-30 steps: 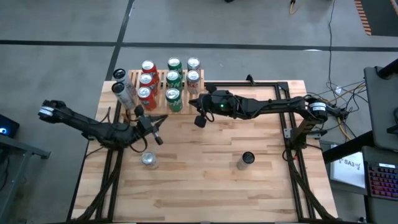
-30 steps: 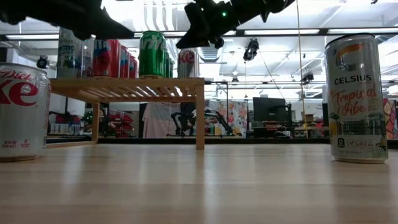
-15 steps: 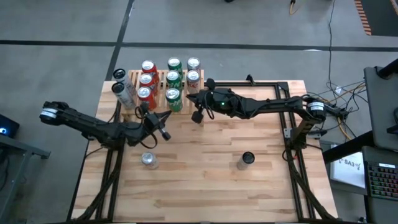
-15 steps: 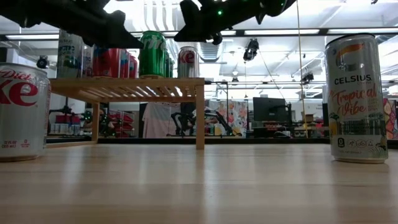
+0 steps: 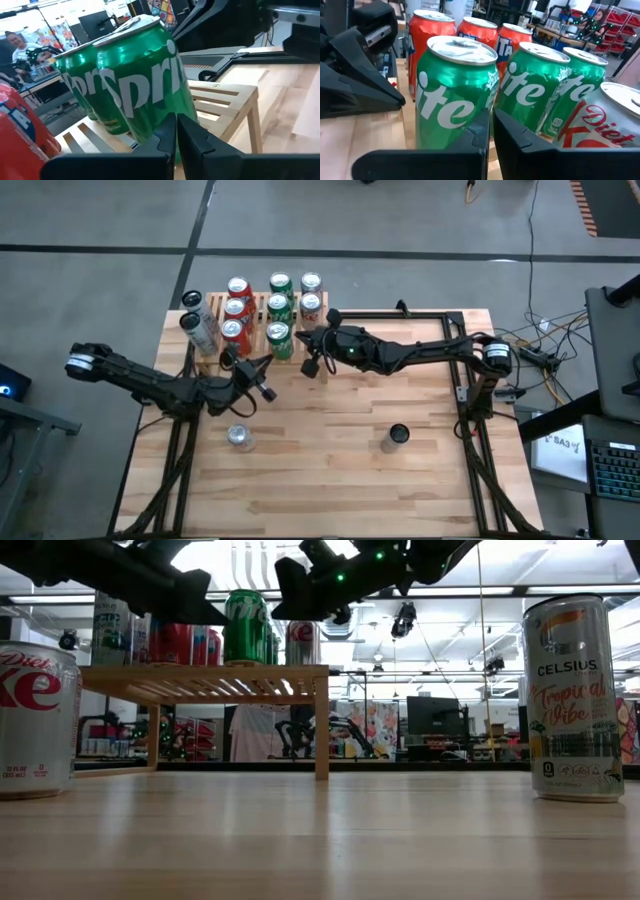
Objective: Place canned beverage on shelf
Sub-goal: Put the green soda can on the shelf aligned with the other green soda can
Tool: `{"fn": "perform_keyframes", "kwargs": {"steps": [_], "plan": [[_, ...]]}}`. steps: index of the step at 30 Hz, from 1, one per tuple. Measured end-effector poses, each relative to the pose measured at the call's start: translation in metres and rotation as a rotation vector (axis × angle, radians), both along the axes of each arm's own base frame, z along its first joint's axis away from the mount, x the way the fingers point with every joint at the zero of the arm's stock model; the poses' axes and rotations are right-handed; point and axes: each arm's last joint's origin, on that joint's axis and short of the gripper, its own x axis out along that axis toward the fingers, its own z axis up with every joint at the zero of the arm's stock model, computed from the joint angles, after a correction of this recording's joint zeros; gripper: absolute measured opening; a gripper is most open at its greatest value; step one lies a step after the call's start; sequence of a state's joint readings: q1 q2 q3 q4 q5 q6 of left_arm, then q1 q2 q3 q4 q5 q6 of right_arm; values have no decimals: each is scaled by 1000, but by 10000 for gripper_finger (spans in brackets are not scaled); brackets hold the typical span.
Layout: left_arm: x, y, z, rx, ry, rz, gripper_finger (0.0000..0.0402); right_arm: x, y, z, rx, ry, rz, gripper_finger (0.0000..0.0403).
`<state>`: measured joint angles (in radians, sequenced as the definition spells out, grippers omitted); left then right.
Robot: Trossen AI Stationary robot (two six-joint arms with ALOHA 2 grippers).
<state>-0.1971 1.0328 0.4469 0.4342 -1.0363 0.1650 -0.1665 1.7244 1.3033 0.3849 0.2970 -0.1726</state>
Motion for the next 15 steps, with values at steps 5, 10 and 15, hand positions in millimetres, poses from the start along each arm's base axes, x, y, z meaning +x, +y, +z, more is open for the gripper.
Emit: {"fn": "perform_keyframes", "kwargs": {"steps": [5,10,15], "plan": [[0,1,0,1,1,6,0,5,-3,-7,-5,-19,-3,12],[0,2,0,2,4,11,0,8,-3,-12,-11,-21,-4,12],[0,4,0,2,4,23,0,9,-3,-13,-11,-18,-3,12]]}}
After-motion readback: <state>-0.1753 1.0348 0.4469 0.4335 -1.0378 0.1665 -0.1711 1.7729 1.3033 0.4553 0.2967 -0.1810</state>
